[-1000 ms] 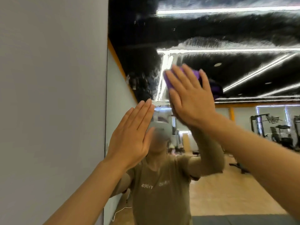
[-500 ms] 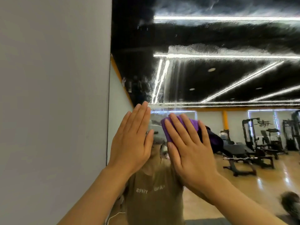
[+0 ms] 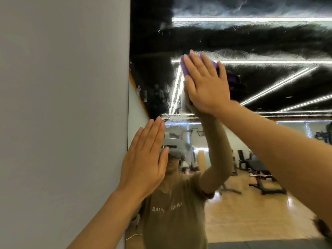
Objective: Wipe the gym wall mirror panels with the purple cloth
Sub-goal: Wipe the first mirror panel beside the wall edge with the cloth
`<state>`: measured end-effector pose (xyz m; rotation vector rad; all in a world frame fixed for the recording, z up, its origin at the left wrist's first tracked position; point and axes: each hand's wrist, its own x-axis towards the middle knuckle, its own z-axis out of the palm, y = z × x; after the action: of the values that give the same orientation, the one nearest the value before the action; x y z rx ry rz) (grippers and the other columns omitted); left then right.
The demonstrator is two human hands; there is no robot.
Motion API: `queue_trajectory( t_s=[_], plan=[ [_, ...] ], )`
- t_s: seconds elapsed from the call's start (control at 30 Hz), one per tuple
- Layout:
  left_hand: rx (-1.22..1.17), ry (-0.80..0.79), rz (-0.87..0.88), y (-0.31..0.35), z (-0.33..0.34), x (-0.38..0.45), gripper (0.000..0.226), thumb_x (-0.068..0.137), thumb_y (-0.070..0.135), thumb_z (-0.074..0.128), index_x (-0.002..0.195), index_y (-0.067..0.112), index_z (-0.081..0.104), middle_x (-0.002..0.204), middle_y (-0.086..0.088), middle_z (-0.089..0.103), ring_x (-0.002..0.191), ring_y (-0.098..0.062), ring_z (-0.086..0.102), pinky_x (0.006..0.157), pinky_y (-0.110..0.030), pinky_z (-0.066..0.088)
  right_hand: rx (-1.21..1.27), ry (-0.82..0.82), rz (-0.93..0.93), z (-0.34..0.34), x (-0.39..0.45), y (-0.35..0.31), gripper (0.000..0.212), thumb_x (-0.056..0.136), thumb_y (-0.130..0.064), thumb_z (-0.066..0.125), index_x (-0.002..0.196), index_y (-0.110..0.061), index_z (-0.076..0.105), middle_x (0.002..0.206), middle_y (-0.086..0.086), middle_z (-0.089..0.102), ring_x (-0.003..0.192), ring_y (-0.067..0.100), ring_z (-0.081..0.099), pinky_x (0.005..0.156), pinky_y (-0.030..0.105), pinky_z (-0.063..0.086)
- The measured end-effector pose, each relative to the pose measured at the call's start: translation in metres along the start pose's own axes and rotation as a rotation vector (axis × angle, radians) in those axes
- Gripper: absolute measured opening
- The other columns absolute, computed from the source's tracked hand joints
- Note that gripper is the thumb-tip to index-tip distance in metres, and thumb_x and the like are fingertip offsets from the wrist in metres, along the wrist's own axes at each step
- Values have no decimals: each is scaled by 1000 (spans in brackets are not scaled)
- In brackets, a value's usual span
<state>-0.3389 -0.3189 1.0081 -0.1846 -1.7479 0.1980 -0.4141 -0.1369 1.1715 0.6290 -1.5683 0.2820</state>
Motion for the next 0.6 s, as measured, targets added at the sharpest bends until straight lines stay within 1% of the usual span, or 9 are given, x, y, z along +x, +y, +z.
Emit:
queue_trajectory(
  t_s=[0.1,0.17,0.27,0.37,0.43,0.5,0.6],
  plan=[
    [-3,8,1,-4,-1,-4,62,106,38,30,161,13,17,169,2,9,155,-8,-1,125,-26,-3,27,-23,69,-3,25,-1,55,108,-41,20,162,-31,11,170,-8,8,156,16,1,123,45,-6],
    [3,9,4,-7,-1,-6,62,106,37,30,161,12,18,169,1,10,155,-8,-1,125,-25,-3,26,10,40,-1,14,-4,56,107,-42,19,162,-30,15,169,-6,12,156,17,4,123,45,-5],
    [12,8,15,-10,-1,-8,61,106,37,30,161,12,19,168,-1,12,155,-10,1,125,-26,-2,-1,68,-68,7,-38,-11,57,106,-43,21,160,-27,26,167,-4,24,155,20,16,124,48,3],
    [10,14,24,-12,0,-8,61,106,38,28,160,11,20,168,-2,14,156,-12,4,125,-27,-1,-9,15,-200,15,-114,-17,57,106,-43,24,160,-24,27,167,-1,23,155,21,16,123,56,13],
    [6,16,23,-13,1,-9,61,106,39,28,160,12,20,168,-2,14,156,-13,5,125,-27,0,-47,-35,-288,17,-161,-17,57,106,-43,26,161,-24,24,168,0,20,156,22,13,122,58,14],
    [12,14,15,-16,1,-10,62,106,40,27,160,12,20,168,-2,14,156,-13,6,125,-29,2,-81,-79,-354,16,-190,-15,57,107,-43,25,161,-25,23,168,-1,20,156,23,14,122,57,14],
    [26,17,21,-18,1,-10,62,106,40,26,160,12,20,168,-3,15,156,-14,7,125,-30,4,-93,-131,-433,10,-194,-10,56,108,-44,22,161,-27,22,168,-3,19,156,22,15,122,56,13]
  ],
)
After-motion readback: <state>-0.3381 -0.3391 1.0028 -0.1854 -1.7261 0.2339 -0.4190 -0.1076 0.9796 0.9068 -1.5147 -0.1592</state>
